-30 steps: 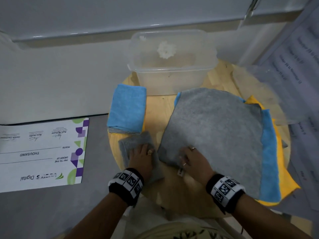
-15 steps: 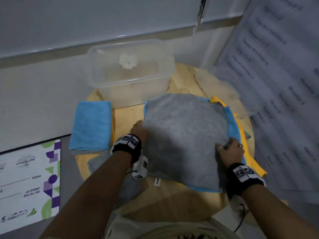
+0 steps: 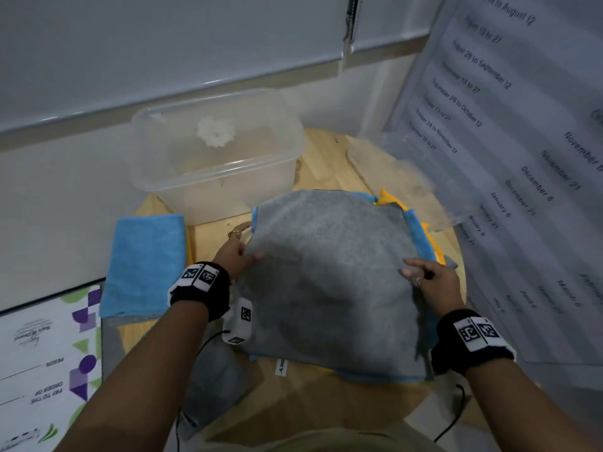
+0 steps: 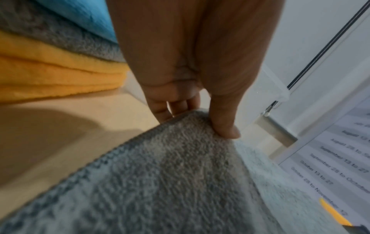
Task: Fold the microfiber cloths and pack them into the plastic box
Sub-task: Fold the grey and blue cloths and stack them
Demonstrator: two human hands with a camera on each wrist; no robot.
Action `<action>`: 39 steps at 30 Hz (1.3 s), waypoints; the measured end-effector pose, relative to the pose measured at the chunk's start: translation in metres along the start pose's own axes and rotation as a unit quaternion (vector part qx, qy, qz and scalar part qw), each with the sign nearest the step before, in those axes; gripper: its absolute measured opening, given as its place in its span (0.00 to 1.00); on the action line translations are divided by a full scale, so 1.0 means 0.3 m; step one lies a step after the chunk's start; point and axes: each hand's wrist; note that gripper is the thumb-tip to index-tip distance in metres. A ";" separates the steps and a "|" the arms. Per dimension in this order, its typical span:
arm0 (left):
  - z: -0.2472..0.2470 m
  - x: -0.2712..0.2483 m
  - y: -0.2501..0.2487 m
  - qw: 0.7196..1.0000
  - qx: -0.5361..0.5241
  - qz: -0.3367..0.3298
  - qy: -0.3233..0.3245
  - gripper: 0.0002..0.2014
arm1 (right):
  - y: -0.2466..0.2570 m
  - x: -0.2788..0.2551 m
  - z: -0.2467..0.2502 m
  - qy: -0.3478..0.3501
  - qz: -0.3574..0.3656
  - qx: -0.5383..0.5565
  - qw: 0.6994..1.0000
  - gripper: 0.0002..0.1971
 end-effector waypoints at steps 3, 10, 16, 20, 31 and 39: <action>0.035 -0.026 -0.049 0.999 -0.017 -0.043 0.011 0.17 | -0.003 0.022 0.029 0.016 0.002 0.043 0.999 0.16; 0.121 0.021 -0.160 0.992 0.069 -0.096 -0.032 0.13 | 0.108 0.133 0.120 -0.033 0.081 0.034 0.996 0.10; 0.180 0.054 -0.387 0.938 0.203 -0.197 -0.202 0.13 | 0.320 0.234 0.255 -0.185 0.146 -0.058 0.970 0.10; 0.191 -0.006 -0.447 0.863 0.085 -0.376 -0.326 0.09 | 0.394 0.163 0.337 -0.276 0.214 0.066 0.935 0.07; -0.044 -0.210 0.091 0.986 0.035 -0.003 -0.163 0.09 | -0.055 -0.144 0.051 -0.019 0.005 0.189 0.982 0.21; -0.086 -0.141 0.203 0.978 -0.138 0.104 -0.115 0.26 | -0.080 -0.123 -0.005 -0.017 -0.209 0.203 0.956 0.20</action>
Point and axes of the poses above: each hand's wrist, its own x-axis towards the middle knuckle, its own z-axis out of the back of the hand, y = z × x, and after that the axes turned 12 degrees about -x, right-handed
